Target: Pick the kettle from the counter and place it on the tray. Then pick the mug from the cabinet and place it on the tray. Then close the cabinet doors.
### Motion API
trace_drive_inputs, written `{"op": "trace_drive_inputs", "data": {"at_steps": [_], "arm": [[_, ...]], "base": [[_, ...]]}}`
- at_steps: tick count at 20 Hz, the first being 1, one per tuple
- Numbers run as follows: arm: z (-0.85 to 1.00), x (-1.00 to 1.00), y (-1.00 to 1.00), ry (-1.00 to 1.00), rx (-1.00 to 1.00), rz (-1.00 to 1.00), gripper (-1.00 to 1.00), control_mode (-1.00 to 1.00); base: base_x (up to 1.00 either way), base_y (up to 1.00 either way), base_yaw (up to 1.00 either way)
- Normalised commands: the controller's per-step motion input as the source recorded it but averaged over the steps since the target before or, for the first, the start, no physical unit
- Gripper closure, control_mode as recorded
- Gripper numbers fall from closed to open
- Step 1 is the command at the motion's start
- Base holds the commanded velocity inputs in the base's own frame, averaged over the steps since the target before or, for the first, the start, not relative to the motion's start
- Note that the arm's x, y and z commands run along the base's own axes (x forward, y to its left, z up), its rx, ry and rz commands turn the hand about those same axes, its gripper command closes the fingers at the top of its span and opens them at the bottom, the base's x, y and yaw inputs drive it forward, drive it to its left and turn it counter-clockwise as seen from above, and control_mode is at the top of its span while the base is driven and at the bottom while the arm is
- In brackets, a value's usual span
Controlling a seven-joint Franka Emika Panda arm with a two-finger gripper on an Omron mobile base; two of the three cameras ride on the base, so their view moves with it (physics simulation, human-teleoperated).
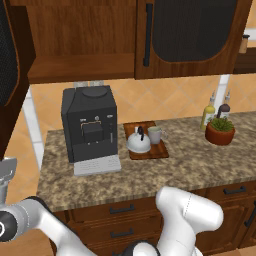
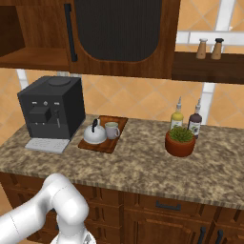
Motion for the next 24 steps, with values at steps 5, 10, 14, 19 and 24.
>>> {"op": "trace_drive_inputs", "data": {"at_steps": [5,10,14,19,24], "arm": [[0.19,-0.06,0.08,-0.04,0.00,-0.06,1.00,-1.00],[0.08,-0.11,0.00,-0.11,0.00,0.00,1.00,-1.00],[0.31,0.10,0.00,-0.19,0.02,0.00,1.00,-1.00],[0.27,0.03,0.00,-0.24,0.04,0.00,1.00,-1.00],[0.10,-0.01,0.00,-0.33,0.11,0.00,1.00,-1.00]], "base": [[0.00,0.00,0.00],[0.00,0.00,0.00],[0.00,0.00,0.00],[0.00,0.00,0.00],[0.00,0.00,0.00]]}}
